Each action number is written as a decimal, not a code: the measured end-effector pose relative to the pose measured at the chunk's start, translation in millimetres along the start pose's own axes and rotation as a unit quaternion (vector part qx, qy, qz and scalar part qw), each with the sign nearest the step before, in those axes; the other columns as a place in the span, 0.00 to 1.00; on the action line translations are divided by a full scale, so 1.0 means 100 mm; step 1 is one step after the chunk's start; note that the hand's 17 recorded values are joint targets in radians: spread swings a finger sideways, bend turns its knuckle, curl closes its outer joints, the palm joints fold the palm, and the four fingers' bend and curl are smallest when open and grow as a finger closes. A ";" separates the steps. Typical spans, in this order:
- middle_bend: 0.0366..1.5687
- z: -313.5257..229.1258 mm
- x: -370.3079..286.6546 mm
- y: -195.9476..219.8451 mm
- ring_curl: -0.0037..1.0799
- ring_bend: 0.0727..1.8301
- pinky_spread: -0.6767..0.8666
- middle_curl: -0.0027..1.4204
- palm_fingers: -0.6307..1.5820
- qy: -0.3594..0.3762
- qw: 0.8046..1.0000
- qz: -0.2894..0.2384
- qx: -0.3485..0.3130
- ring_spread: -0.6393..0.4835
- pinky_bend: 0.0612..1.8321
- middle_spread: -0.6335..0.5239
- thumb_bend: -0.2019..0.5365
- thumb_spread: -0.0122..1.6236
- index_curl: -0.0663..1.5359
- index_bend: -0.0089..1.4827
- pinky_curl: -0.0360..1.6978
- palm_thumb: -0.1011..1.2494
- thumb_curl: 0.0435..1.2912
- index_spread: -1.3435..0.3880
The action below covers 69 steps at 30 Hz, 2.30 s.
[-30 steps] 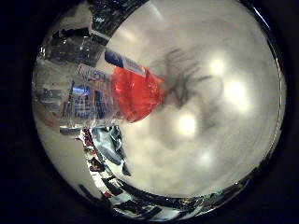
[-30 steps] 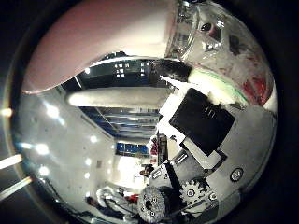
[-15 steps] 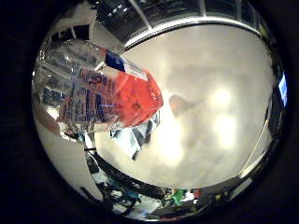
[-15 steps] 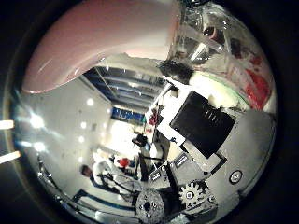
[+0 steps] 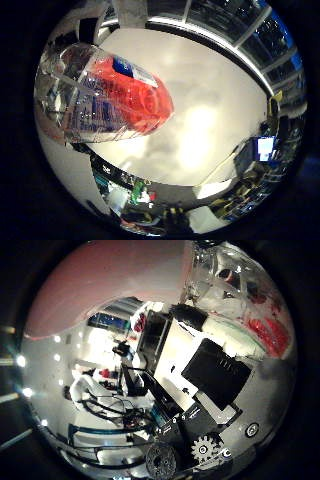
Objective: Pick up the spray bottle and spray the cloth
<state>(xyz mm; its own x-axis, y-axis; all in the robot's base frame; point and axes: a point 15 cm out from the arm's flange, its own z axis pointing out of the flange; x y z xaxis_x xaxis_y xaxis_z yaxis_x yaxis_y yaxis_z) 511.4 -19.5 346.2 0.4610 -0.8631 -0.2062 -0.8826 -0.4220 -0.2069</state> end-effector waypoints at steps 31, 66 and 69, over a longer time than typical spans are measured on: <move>0.89 1.06 -0.28 0.43 0.70 0.75 0.32 0.48 0.80 0.302 0.934 -0.123 -0.145 0.40 0.55 0.48 0.25 0.64 0.51 0.84 0.84 0.81 0.51 0.67; 0.89 0.49 -2.23 -0.77 0.72 0.74 0.31 0.48 0.80 -0.134 0.976 0.034 0.166 0.38 0.55 0.47 0.26 0.63 0.51 0.84 0.85 0.81 0.52 0.67; 0.89 0.50 -2.40 -0.90 0.72 0.74 0.31 0.48 0.80 -0.185 0.963 0.043 0.194 0.38 0.55 0.47 0.25 0.63 0.51 0.84 0.85 0.82 0.52 0.67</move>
<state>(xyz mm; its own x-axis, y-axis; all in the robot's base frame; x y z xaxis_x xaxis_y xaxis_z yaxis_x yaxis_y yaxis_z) 484.5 239.6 366.3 0.4523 -0.7022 -0.5499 -0.8515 -0.1567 -0.5003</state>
